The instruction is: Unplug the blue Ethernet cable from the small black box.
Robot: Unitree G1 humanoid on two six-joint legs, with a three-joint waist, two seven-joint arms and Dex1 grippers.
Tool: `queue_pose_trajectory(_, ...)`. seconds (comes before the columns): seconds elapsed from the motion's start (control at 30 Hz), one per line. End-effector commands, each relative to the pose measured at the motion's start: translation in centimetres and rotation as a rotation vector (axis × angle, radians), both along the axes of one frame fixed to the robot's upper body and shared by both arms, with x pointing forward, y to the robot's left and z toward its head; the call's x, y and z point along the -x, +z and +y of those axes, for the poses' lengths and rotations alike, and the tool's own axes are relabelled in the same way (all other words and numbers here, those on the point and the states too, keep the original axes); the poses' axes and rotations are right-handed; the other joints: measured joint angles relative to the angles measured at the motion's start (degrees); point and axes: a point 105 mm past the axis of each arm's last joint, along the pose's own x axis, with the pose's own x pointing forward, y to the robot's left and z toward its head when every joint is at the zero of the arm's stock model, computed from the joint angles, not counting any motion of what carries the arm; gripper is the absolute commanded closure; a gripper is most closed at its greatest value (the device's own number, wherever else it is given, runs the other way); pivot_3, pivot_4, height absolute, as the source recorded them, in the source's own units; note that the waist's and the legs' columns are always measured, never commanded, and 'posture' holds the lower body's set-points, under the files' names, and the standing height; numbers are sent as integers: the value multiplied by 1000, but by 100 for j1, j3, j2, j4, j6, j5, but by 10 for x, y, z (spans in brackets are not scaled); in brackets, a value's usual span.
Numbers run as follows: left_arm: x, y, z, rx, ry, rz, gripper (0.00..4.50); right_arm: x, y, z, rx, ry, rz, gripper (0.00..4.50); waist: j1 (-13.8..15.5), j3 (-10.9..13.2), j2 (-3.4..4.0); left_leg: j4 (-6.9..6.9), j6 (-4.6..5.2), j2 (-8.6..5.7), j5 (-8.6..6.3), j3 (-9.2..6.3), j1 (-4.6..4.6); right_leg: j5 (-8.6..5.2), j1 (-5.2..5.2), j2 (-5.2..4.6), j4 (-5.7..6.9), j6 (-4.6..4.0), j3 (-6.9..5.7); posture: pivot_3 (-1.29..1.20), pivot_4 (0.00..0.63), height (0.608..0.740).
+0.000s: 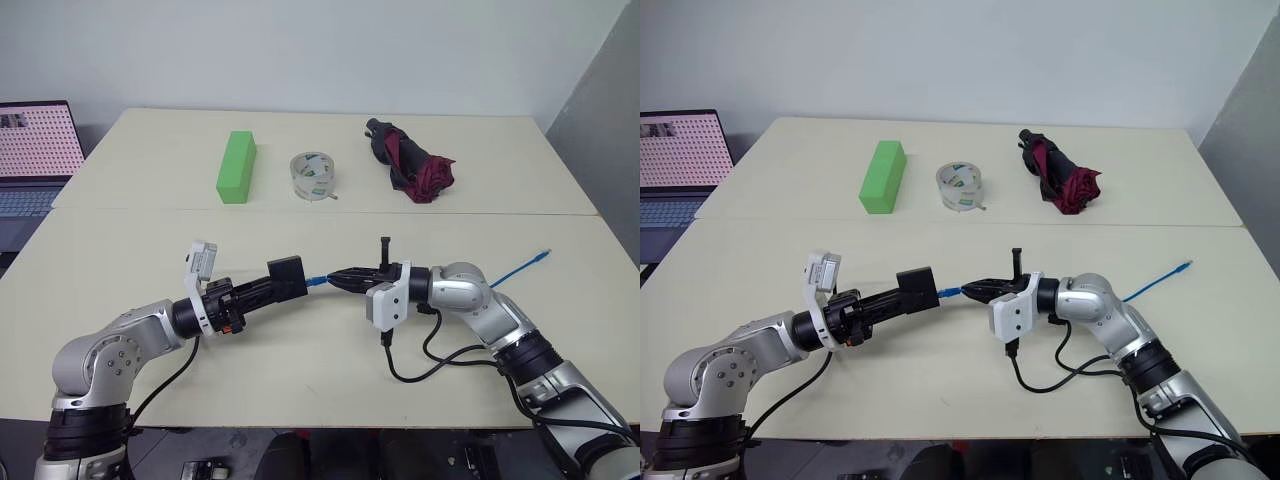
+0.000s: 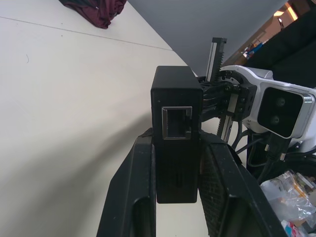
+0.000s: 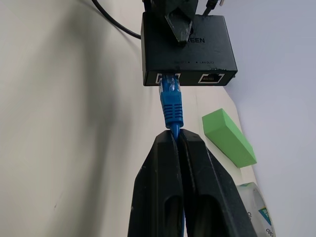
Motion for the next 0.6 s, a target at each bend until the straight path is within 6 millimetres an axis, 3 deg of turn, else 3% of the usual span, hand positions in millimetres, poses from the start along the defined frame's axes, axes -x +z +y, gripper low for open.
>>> queue_pose_trajectory(0.03, -1, 4, -1, -2, -5, -24, 3718, 11, 9, 4, -27, 59, -33, 4261, 0, 0, 0, 0, 0, 0, 0, 0, 0, 0, 0, 0, 0, 0, 0, 0, 150, 740)
queue_pose_trajectory(0.27, -2, 4, -3, -13, -15, -35, 3718, 16, 4, -9, 15, 33, 93, 2704, 28, 0, 0, 1, 0, -1, 0, 0, 0, 0, 2, 0, -2, 0, 1, 0, 150, 740)
queue_pose_trajectory(0.43, 3, 3, -7, -30, -69, -56, 3718, 25, 10, -24, -93, -71, 521, 1570, 82, 0, 0, 1, 0, 0, 0, 0, -1, 0, 2, 0, -2, 0, 1, 0, 150, 740)
queue_pose_trajectory(0.6, 8, 4, -11, -73, -150, -102, 3718, 41, 27, -26, -208, -94, 897, 1549, 86, 1, 1, 0, 1, 1, 0, -1, -1, 0, 3, 0, -5, 0, 3, 0, 150, 740)
